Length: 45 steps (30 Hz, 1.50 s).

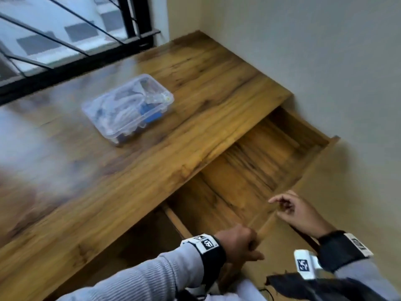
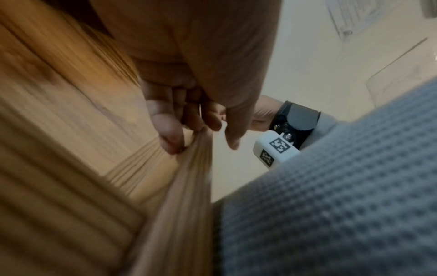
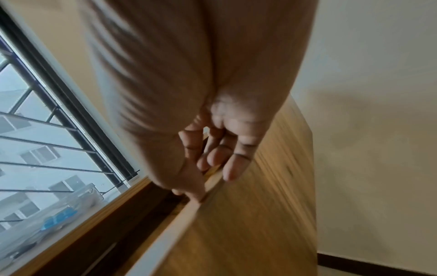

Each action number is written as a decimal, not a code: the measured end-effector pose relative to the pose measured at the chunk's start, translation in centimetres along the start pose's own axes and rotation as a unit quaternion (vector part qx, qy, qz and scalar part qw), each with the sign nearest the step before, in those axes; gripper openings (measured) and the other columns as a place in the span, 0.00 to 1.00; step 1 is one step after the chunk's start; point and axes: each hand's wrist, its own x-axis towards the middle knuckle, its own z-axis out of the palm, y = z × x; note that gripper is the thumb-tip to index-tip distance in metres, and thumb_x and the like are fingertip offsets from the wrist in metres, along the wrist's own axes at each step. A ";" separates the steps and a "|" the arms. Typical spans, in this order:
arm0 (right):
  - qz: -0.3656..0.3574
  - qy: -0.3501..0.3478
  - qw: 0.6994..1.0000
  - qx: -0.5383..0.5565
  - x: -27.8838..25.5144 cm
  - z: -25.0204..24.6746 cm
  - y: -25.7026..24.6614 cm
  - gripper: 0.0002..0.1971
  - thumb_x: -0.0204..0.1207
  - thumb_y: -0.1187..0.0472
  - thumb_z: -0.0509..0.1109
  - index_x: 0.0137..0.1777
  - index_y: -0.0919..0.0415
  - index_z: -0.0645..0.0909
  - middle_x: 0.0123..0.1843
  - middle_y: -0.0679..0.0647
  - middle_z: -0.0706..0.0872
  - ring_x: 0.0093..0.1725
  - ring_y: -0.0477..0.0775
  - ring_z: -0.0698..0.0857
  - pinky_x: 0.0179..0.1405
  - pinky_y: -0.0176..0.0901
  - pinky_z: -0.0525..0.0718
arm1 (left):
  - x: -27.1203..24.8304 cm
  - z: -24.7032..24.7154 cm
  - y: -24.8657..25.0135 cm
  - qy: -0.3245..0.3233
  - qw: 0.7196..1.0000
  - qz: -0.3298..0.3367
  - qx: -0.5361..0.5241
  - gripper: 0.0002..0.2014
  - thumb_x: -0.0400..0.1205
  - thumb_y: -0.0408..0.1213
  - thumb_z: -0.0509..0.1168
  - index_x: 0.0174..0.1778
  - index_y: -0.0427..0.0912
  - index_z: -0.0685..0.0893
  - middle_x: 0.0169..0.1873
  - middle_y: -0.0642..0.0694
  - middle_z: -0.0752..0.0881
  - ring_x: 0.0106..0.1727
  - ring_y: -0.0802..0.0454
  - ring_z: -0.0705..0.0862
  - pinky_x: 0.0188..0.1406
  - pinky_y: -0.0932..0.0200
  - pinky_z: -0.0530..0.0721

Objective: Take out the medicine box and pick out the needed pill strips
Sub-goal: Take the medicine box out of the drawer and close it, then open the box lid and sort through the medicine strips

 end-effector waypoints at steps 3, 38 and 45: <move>-0.013 -0.051 0.998 0.021 -0.2 -1.0 0.9 0.20 0.66 0.76 0.78 0.53 0.55 0.86 0.50 0.52 0.80 0.48 0.45 0.82 0.47 0.26 0.79 | 0.6 -0.1 -0.2 0.030 0.999 -0.024 0.012 0.09 0.75 0.38 0.70 0.38 0.34 0.83 0.37 0.34 0.87 0.35 0.41 0.81 0.35 0.53 0.79; -0.267 0.037 0.963 0.008 18.6 3.5 -17.2 0.12 0.69 0.63 0.79 0.35 0.46 0.80 0.36 0.42 0.85 0.34 0.42 0.83 0.34 0.34 0.80 | -12.1 -15.5 -13.2 0.526 0.816 -0.125 0.201 0.19 0.66 0.48 0.78 0.47 0.51 0.79 0.53 0.46 0.83 0.56 0.49 0.74 0.51 0.53 0.80; -0.345 0.027 0.904 -0.251 28.3 7.2 -27.9 0.26 0.64 0.57 0.78 0.65 0.48 0.79 0.66 0.49 0.81 0.63 0.55 0.80 0.59 0.48 0.81 | -15.0 -23.0 -20.7 0.558 0.777 -0.276 0.089 0.48 0.64 0.55 0.80 0.77 0.43 0.68 0.81 0.35 0.63 0.79 0.35 0.66 0.74 0.43 0.70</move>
